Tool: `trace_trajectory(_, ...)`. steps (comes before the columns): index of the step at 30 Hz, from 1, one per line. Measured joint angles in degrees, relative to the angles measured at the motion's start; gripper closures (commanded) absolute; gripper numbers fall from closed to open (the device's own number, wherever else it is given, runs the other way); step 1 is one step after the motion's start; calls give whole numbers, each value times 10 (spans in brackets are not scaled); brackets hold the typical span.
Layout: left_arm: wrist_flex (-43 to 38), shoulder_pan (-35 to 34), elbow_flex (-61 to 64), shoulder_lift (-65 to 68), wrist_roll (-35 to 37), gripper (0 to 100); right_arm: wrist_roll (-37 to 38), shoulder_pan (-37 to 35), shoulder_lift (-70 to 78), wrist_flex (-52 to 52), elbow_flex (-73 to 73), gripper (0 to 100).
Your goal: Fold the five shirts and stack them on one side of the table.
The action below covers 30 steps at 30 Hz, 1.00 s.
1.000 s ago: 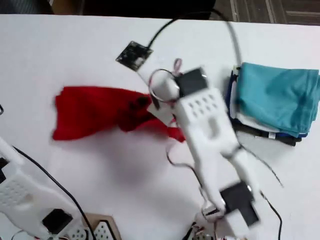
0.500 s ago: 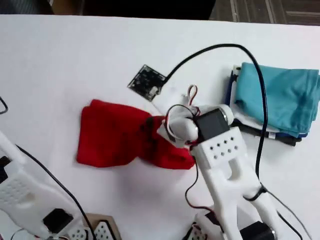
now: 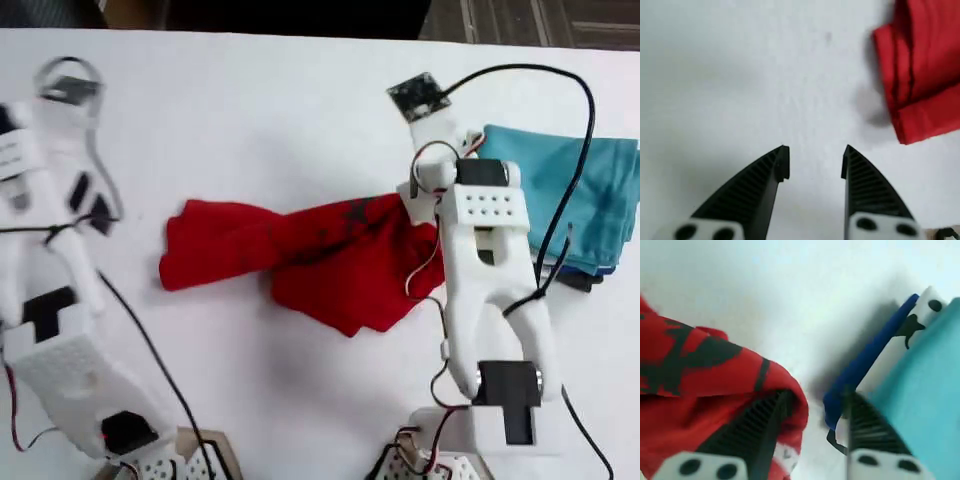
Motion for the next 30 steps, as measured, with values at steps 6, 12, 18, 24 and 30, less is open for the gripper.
trace_trajectory(6,0,67,52,0,0,805,-14,0,25,-25,-49,598)
trace_trajectory(12,0,139,153,-82,0,805,-14,-14,101,-99,-20,598)
trace_trajectory(18,-21,270,340,-213,0,805,-98,-10,189,-184,19,597)
trace_trajectory(24,-162,294,441,-230,0,805,-114,-3,199,-205,24,597)
trace_trajectory(30,-327,295,531,-230,0,805,-114,0,207,-222,31,597)
